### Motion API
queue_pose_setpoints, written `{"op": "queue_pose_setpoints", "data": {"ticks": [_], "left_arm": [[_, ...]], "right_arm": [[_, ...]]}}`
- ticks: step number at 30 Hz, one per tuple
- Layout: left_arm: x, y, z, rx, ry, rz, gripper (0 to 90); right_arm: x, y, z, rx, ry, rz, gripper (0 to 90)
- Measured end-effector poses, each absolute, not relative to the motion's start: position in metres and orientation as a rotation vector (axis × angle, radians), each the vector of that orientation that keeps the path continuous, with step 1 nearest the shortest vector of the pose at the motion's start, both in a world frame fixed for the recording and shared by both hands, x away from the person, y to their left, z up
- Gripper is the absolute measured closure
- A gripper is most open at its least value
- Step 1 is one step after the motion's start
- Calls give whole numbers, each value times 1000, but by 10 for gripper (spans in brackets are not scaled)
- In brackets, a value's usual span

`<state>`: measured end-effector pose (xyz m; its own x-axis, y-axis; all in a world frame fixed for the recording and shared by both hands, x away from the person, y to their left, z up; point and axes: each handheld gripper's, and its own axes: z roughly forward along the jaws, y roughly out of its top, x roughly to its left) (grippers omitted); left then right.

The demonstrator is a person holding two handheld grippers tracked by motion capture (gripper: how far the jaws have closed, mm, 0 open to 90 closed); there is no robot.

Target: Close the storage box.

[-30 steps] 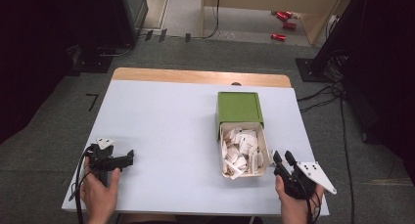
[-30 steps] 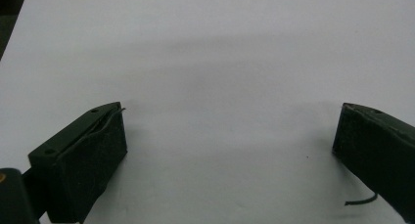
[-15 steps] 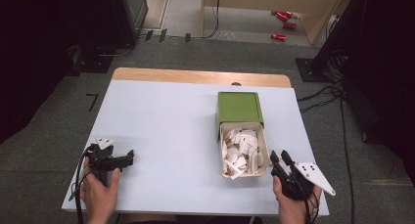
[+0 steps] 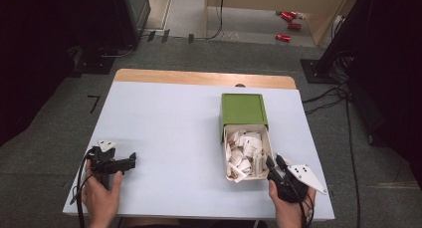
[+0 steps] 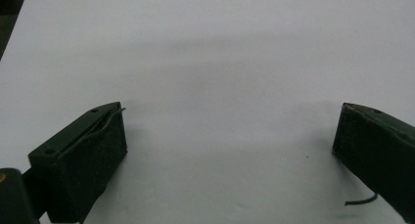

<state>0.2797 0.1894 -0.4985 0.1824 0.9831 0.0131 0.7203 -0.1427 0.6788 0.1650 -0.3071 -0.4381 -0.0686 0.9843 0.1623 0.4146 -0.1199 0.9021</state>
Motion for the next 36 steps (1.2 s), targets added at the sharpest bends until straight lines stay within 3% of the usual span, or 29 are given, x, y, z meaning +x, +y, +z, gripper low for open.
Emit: {"op": "queue_pose_setpoints", "data": {"ticks": [17,22,27,36], "left_arm": [[280,189,-498,1928,1594,639,0],[280,189,-498,1927,1594,639,0],[280,189,-498,1928,1594,639,0],[280,189,-498,1927,1594,639,0]], "right_arm": [[172,-302,-465,1664,1497,1191,793],[176,-301,-471,1691,1513,1150,764],[180,-298,-475,1706,1493,1124,831],[182,-294,-476,1753,1442,1104,863]]}}
